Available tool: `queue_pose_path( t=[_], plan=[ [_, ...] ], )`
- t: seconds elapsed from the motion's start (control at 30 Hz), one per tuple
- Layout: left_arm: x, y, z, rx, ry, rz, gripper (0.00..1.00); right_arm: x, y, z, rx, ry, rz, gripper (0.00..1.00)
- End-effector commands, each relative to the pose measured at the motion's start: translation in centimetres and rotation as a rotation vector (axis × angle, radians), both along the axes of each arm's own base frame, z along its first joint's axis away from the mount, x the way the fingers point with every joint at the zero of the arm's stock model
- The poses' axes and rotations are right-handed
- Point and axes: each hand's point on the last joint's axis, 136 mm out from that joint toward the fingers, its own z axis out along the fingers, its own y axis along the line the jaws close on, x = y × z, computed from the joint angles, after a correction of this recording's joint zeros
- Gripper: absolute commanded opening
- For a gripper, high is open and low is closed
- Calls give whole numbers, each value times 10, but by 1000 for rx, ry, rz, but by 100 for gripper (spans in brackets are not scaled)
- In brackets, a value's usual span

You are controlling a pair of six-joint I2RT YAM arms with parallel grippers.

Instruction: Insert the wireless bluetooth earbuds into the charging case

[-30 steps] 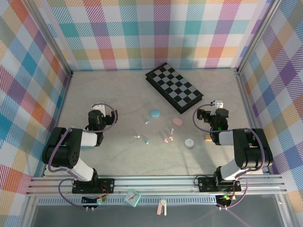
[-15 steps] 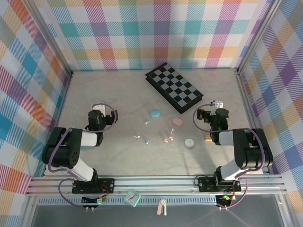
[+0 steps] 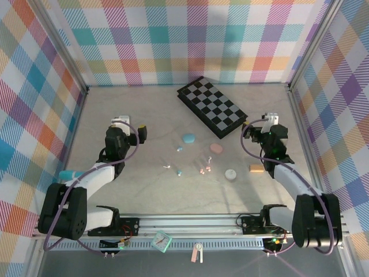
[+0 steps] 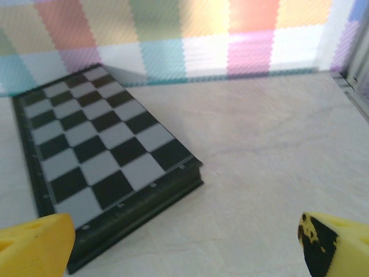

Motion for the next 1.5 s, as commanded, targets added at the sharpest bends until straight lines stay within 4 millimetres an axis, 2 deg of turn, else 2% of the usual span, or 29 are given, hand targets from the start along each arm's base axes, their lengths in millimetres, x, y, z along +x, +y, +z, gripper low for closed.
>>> queue_pose_path(
  t=[0.0, 0.13, 0.3, 0.43, 0.5, 0.63, 0.87, 1.03, 1.23, 1.47],
  plan=[
    [-5, -23, 6, -30, 72, -81, 100, -20, 43, 1, 25, 101, 189, 99],
    [-7, -47, 19, -175, 127, -148, 100, -46, 103, -1, -80, 144, 472, 99],
    [-16, -58, 20, -288, 187, -175, 100, -81, 173, -19, -257, 175, 847, 99],
    [-24, -60, 18, -309, 230, -183, 100, -86, 205, -30, -360, 175, 1042, 99],
    [-28, -60, 17, -308, 241, -186, 100, -83, 213, -40, -411, 185, 1111, 99],
    [-36, -58, 17, -307, 250, -189, 100, -60, 228, -60, -506, 216, 1217, 99],
    [-50, -51, 14, -294, 263, -168, 100, -22, 256, -82, -547, 256, 1347, 99],
    [-59, -47, 16, -293, 263, -158, 100, 1, 266, -115, -620, 308, 1386, 100],
    [-62, -44, 18, -274, 265, -150, 100, 14, 273, -137, -683, 345, 1415, 93],
    [-60, -46, 18, -269, 268, -159, 100, 17, 280, -147, -703, 359, 1432, 81]
  ],
)
